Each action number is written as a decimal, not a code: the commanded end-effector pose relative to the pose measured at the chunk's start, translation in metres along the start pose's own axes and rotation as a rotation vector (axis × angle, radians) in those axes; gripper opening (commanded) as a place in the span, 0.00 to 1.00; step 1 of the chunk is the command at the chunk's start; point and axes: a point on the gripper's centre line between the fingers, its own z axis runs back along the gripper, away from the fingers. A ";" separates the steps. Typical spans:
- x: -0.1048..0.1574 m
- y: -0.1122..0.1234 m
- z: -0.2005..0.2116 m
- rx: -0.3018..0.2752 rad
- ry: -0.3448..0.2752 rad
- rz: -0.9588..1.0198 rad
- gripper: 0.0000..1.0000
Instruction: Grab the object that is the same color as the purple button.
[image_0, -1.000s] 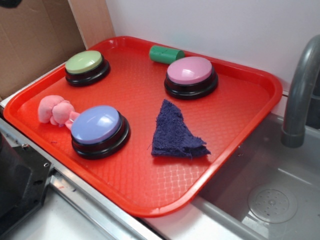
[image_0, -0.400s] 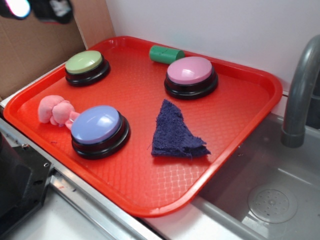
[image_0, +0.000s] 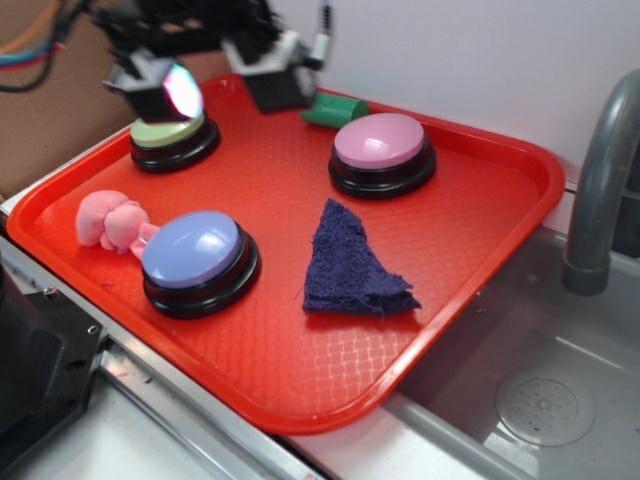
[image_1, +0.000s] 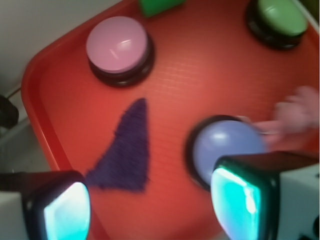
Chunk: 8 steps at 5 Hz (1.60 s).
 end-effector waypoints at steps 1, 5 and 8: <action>0.013 -0.023 -0.051 0.022 -0.146 0.206 1.00; 0.015 0.004 -0.090 0.035 -0.063 0.250 1.00; 0.025 0.009 -0.093 0.023 0.015 0.286 0.00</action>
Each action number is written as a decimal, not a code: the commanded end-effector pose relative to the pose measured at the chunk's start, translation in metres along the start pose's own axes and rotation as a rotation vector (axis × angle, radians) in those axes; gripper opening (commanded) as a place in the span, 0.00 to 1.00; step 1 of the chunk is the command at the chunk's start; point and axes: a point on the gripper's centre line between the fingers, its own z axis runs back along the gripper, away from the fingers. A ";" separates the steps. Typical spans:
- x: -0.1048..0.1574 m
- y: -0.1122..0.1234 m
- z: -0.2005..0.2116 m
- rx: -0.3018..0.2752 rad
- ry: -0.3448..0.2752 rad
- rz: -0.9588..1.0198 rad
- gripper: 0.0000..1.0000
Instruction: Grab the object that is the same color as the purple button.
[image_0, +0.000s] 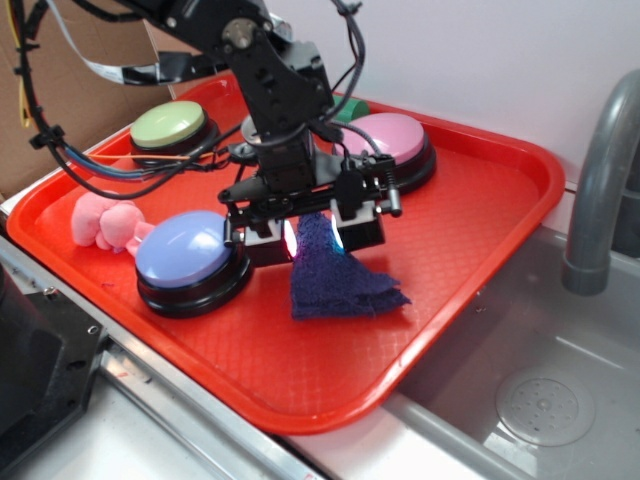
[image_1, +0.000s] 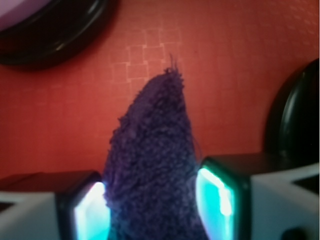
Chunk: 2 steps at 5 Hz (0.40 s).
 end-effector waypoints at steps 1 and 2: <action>0.017 -0.010 0.011 -0.043 -0.021 -0.007 0.00; 0.017 -0.012 0.012 -0.014 -0.035 -0.028 0.00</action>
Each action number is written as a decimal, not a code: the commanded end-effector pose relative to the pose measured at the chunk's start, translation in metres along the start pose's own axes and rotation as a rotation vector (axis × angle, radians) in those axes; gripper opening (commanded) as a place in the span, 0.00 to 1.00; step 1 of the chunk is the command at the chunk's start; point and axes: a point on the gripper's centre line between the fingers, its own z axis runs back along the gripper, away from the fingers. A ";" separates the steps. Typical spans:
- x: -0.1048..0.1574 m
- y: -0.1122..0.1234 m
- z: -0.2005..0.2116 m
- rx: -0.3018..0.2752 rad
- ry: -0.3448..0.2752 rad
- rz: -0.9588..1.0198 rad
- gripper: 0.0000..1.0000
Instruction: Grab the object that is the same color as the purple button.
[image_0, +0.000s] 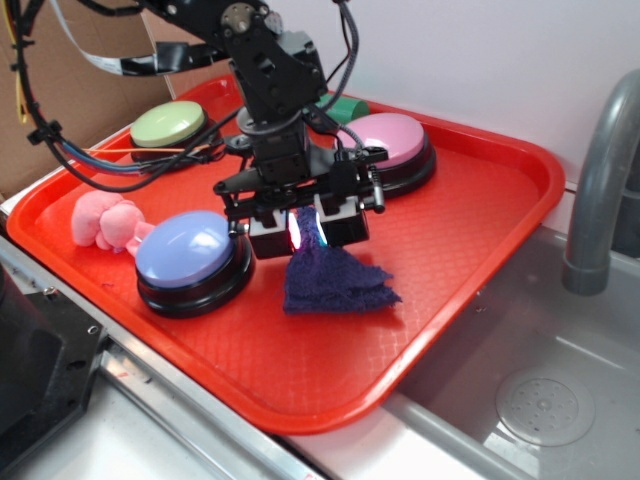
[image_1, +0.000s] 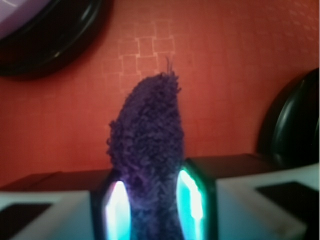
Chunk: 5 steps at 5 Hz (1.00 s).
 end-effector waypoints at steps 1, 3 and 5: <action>0.016 -0.013 0.011 0.006 -0.032 -0.087 0.00; 0.025 -0.016 0.027 0.014 0.029 -0.224 0.00; 0.016 -0.023 0.088 0.028 0.039 -0.501 0.00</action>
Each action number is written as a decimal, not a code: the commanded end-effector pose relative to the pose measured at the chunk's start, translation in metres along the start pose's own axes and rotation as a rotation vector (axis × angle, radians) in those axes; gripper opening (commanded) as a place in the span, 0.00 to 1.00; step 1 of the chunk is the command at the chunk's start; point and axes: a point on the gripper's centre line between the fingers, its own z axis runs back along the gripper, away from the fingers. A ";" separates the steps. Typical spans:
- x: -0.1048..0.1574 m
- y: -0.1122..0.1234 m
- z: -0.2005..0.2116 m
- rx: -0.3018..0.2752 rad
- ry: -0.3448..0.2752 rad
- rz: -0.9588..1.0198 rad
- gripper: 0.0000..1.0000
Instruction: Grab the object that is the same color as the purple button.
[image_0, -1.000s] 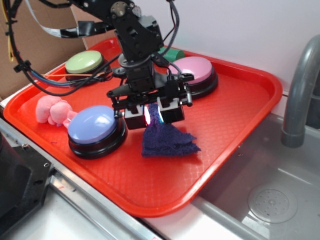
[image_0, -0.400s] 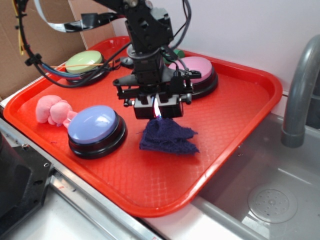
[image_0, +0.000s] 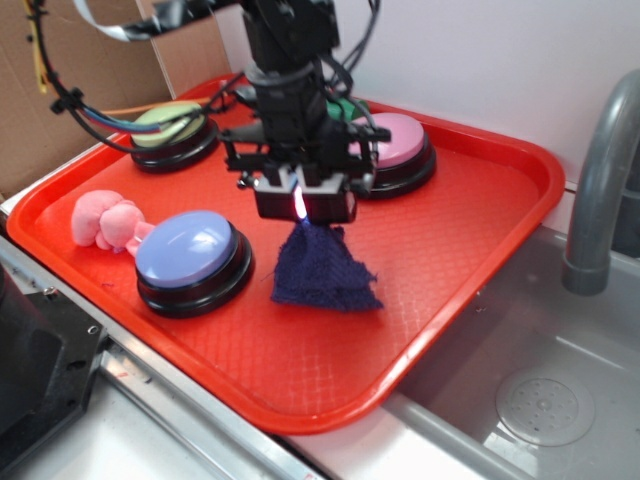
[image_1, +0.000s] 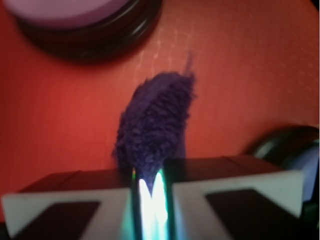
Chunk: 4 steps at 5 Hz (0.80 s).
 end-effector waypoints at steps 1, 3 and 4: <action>0.020 -0.010 0.108 0.012 -0.106 -0.272 0.00; 0.036 0.032 0.157 -0.033 -0.130 -0.374 0.00; 0.046 0.062 0.161 -0.043 -0.108 -0.380 0.00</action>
